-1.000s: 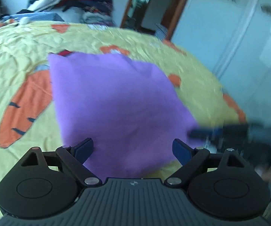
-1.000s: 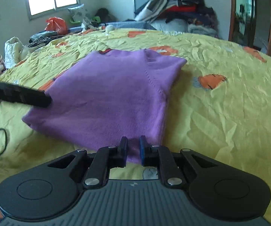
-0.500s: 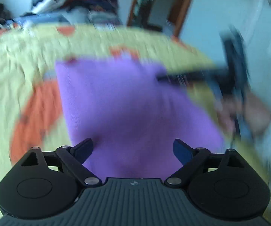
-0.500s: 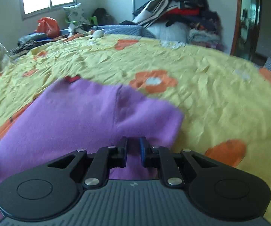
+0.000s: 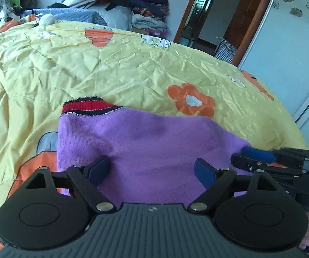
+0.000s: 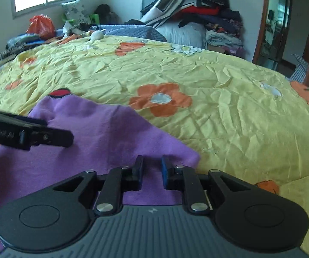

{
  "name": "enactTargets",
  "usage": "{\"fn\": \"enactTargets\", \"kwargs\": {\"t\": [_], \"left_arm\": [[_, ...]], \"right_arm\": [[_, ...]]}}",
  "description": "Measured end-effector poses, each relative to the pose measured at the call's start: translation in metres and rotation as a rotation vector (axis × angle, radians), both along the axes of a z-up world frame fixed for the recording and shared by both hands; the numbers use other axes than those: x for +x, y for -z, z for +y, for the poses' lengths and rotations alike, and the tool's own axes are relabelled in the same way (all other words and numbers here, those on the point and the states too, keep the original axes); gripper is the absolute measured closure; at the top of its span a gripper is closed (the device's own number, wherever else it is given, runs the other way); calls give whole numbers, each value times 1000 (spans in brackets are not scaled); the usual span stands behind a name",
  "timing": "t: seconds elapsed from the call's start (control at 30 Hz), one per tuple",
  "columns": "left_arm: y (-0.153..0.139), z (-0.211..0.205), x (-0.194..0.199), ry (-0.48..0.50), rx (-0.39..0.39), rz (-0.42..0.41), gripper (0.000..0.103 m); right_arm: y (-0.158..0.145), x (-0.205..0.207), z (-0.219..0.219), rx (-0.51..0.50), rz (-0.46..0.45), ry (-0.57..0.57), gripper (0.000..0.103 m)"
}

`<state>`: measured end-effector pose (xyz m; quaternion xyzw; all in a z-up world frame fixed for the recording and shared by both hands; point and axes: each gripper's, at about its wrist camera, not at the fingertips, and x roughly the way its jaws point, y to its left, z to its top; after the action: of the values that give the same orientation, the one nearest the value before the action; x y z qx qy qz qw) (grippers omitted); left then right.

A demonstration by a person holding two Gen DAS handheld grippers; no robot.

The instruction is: Fold small clothes

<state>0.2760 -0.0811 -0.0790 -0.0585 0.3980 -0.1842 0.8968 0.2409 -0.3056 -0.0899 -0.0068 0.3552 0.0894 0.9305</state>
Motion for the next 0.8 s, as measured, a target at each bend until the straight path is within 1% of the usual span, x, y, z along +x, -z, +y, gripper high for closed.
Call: {"fn": "enactTargets", "kwargs": {"t": [0.03, 0.07, 0.1, 0.13, 0.17, 0.23, 0.27, 0.3, 0.33, 0.37, 0.43, 0.47, 0.57, 0.67, 0.73, 0.8], "left_arm": [[1, 3, -3, -11, 3, -16, 17], [3, 2, -5, -13, 19, -35, 17], [5, -1, -8, -8, 45, -59, 16], [6, -6, -11, -7, 70, -80, 16], [6, -8, -12, -7, 88, -93, 16], [2, -9, -13, -21, 91, -97, 16], [-3, -8, -15, -33, 87, -103, 15], [-9, -7, -19, -47, 76, -98, 14], [-15, -5, -26, -64, 62, -102, 8], [-20, -4, -34, -71, 47, -104, 4], [-25, -2, -48, -58, 34, -110, 4], [-24, -2, -53, -55, 37, -109, 4], [-13, 2, -57, -69, 57, -73, 4], [-5, 3, -57, -72, 104, -86, 2], [-1, 7, -56, -85, 104, -75, 0], [5, 15, -52, -106, 88, -56, 0]], "right_arm": [[3, 0, -2, -11, -12, 15, 58], [6, 0, -6, -18, -16, 45, 33], [10, 1, -15, 11, -9, 66, 24], [13, 3, -25, 69, 7, 73, 22], [13, 3, -31, 102, 10, 72, 22], [7, -4, -26, 49, -15, 69, 22], [2, -9, -21, 16, -33, 72, 23], [-4, -16, -17, 4, -51, 66, 23], [-10, -23, -13, 7, -65, 53, 23], [-16, -28, -8, 4, -74, 42, 23], [-27, -36, 1, -4, -85, 24, 23], [-30, -38, 4, -2, -84, 12, 23], [-34, -44, 18, -22, -81, -26, 23], [-29, -44, 29, -37, -62, -51, 23], [-24, -44, 33, -43, -52, -62, 23], [-17, -43, 35, -54, -34, -69, 23]]}}
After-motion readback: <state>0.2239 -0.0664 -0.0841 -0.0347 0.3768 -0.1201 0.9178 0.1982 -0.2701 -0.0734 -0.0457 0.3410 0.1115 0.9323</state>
